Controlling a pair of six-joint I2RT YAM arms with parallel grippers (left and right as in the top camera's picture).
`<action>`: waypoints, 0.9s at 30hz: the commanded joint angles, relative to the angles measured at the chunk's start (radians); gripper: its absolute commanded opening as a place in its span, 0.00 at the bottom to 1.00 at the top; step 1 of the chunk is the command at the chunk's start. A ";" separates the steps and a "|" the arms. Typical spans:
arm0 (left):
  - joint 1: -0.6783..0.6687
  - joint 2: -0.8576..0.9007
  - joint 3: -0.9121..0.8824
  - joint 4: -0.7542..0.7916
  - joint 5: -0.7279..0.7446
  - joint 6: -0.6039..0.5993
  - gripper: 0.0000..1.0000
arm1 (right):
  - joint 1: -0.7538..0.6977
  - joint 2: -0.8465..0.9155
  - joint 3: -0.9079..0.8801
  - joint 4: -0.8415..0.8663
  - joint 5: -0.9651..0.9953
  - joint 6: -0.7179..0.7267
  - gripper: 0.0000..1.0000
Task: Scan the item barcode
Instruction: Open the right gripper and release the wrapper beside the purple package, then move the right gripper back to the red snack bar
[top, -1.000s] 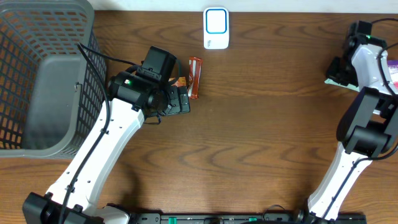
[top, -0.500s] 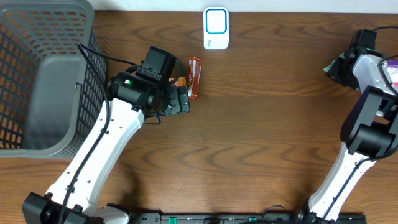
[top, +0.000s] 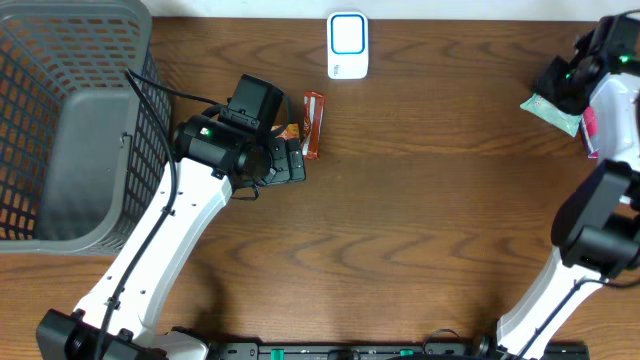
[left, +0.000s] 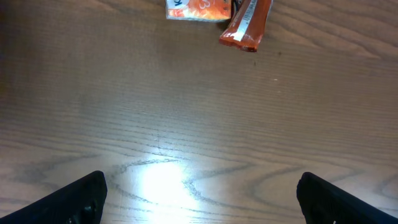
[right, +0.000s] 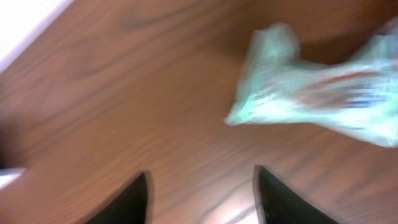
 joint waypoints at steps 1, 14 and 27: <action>0.003 0.003 0.003 -0.004 -0.006 0.006 0.98 | 0.056 -0.037 0.019 -0.121 -0.372 -0.010 0.74; 0.003 0.003 0.003 -0.004 -0.006 0.006 0.98 | 0.438 -0.028 -0.076 -0.353 -0.273 -0.010 0.99; 0.003 0.003 0.003 -0.004 -0.006 0.006 0.98 | 0.730 -0.028 -0.076 -0.323 0.017 -0.009 0.99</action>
